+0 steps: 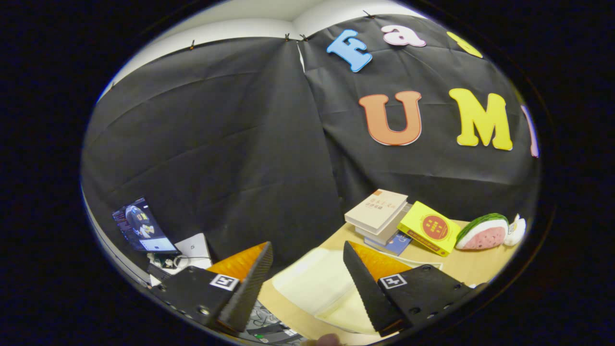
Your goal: Open the storage box then place both shoes into the box .Put the left shoe in first, then the right shoe, with the right side of both shoes facing outward in a uniform manner.
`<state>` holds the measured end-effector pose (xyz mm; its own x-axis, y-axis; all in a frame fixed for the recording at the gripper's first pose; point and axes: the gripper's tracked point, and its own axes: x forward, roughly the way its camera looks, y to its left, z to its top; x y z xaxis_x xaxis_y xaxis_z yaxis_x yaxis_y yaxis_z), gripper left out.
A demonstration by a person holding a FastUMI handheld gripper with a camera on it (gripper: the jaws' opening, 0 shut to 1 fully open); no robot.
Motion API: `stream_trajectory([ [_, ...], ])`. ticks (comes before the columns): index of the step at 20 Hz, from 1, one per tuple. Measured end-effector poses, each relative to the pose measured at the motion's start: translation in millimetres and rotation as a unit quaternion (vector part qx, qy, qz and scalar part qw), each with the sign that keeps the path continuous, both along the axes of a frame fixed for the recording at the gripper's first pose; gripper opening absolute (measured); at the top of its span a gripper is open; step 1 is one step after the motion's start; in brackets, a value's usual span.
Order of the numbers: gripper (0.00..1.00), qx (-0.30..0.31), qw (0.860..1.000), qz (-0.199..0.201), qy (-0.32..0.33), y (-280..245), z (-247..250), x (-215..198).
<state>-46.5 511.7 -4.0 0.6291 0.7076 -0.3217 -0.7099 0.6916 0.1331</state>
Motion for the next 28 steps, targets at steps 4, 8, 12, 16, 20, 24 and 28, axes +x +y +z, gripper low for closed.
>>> stream_trajectory([
  [4,0.96,-0.009,0.999,-0.037,-0.026,-47.5,2.4,18.2],
  [8,0.96,0.004,0.997,-0.078,-0.028,-109.7,6.9,34.0],
  [12,0.96,-0.002,0.991,-0.134,-0.024,-198.0,-6.1,55.7],
  [16,0.96,-0.015,0.981,-0.194,-0.010,-293.3,-33.5,70.9],
  [20,0.96,-0.053,0.968,-0.244,0.028,-378.7,-90.6,80.9],
  [24,0.96,-0.077,0.952,-0.260,0.138,-424.7,-178.2,79.8],
  [28,0.96,-0.097,0.932,-0.258,0.237,-443.1,-257.4,77.1],
])
